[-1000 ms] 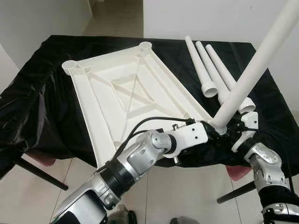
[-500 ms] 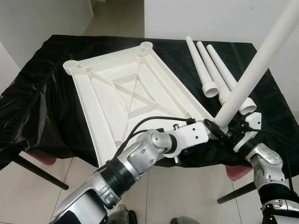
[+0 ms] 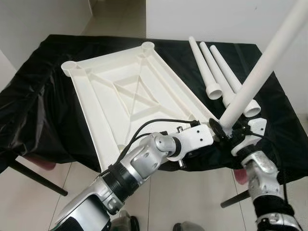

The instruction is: Building children table

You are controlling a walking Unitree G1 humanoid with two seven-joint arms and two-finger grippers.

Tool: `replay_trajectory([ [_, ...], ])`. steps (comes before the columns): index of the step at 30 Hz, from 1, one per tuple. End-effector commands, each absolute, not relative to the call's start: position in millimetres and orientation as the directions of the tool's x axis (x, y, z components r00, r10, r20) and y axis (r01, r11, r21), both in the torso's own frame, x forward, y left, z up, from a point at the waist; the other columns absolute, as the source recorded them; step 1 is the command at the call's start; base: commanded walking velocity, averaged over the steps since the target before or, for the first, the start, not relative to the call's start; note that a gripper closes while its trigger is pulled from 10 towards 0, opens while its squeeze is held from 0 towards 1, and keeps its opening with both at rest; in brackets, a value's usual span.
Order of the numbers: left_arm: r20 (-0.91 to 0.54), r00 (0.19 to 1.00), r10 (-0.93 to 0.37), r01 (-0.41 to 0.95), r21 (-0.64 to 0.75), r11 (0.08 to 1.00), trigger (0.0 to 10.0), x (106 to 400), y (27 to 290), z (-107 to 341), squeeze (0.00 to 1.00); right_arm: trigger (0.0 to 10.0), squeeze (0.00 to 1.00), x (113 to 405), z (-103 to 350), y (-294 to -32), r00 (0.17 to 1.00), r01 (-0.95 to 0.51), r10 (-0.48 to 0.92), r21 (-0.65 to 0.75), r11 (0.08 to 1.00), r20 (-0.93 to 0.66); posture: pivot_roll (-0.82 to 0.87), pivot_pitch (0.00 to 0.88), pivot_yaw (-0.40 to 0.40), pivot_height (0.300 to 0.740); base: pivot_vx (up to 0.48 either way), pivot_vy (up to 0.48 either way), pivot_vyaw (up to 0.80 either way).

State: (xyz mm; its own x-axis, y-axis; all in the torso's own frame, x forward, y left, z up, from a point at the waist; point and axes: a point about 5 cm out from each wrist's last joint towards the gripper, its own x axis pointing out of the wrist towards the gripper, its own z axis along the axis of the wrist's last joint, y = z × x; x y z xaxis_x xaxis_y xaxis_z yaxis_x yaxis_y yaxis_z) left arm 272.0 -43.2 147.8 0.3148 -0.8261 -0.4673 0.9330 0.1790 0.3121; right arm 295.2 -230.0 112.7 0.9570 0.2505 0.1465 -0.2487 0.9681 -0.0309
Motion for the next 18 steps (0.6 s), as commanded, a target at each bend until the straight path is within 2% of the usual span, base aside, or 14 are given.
replay_trajectory([
  [1, -0.485, 0.242, -0.840, 0.954, 0.276, 0.115, 10.0, 264.5, -49.1, 144.9, 0.00, 10.0, 0.00, 292.1, 98.0, -224.9, 0.974, -0.213, 0.211, 0.008, 0.977, 0.075, -0.08, 0.087, 0.035, 0.740, 0.000, 0.000, 0.00],
  [3, -0.485, 0.243, -0.840, 0.954, 0.275, 0.117, 10.0, 263.9, -49.1, 144.4, 0.00, 10.0, 0.00, 289.1, 103.4, -208.2, 0.985, -0.147, 0.146, 0.004, 0.989, 0.092, -0.08, 0.088, 0.031, 0.740, 0.000, 0.000, 0.00],
  [5, -0.485, 0.242, -0.841, 0.955, 0.274, 0.117, 10.0, 263.6, -49.4, 144.2, 0.00, 10.0, 0.00, 288.0, 105.3, -202.2, 0.991, -0.095, 0.094, 0.010, 0.995, 0.092, -0.08, 0.088, 0.029, 0.740, 0.000, 0.000, 0.00],
  [7, -0.485, 0.242, -0.841, 0.955, 0.274, 0.117, 10.0, 263.6, -49.4, 144.2, 0.00, 10.0, 0.00, 288.0, 105.3, -202.2, 0.991, -0.095, 0.094, 0.010, 0.995, 0.092, -0.08, 0.088, 0.029, 0.740, 0.000, 0.000, 0.00],
  [9, -0.484, 0.242, -0.841, 0.955, 0.273, 0.118, 10.0, 263.2, -49.8, 144.0, 0.00, 10.0, 0.00, 286.4, 109.4, -193.5, 0.995, 0.001, -0.003, 0.028, 1.000, 0.095, -0.08, 0.087, 0.026, 0.740, 0.000, 0.000, 0.00],
  [10, -0.484, 0.242, -0.841, 0.955, 0.273, 0.118, 10.0, 263.2, -49.8, 144.0, 0.00, 10.0, 0.00, 286.4, 109.4, -193.5, 0.995, 0.001, -0.003, 0.028, 1.000, 0.095, -0.08, 0.087, 0.026, 0.740, 0.000, 0.000, 0.00],
  [11, -0.484, 0.239, -0.842, 0.955, 0.272, 0.115, 10.0, 262.4, -50.3, 143.5, 0.00, 10.0, 0.00, 285.8, 108.7, -190.8, 0.994, 0.075, -0.077, 0.033, 0.997, 0.082, -0.08, 0.086, 0.024, 0.740, 0.000, 0.000, 0.00],
  [13, -0.484, 0.239, -0.842, 0.955, 0.272, 0.115, 10.0, 262.4, -50.3, 143.5, 0.00, 10.0, 0.00, 285.8, 108.7, -190.8, 0.994, 0.075, -0.077, 0.033, 0.997, 0.082, -0.08, 0.086, 0.024, 0.740, 0.000, 0.000, 0.00],
  [15, -0.485, 0.236, -0.842, 0.956, 0.270, 0.112, 10.0, 261.1, -51.0, 142.6, 0.00, 10.0, 0.00, 284.0, 102.8, -187.2, 0.974, 0.221, -0.222, 0.027, 0.975, 0.039, -0.07, 0.084, 0.016, 0.740, 0.000, 0.000, 0.00],
  [17, -0.485, 0.237, -0.842, 0.956, 0.270, 0.114, 10.0, 260.9, -50.9, 142.5, 0.00, 10.0, 0.00, 283.9, 100.1, -184.1, 0.967, 0.254, -0.255, 0.031, 0.967, 0.023, -0.07, 0.081, 0.009, 0.740, 0.000, 0.000, 0.00],
  [18, -0.484, 0.240, -0.842, 0.956, 0.269, 0.118, 10.0, 261.0, -50.3, 142.4, 0.00, 10.0, 0.65, 284.2, 101.1, -182.4, 0.964, 0.264, -0.266, 0.040, 0.964, 0.030, -0.06, 0.080, 0.009, 0.740, 0.000, 0.000, 0.00],
])
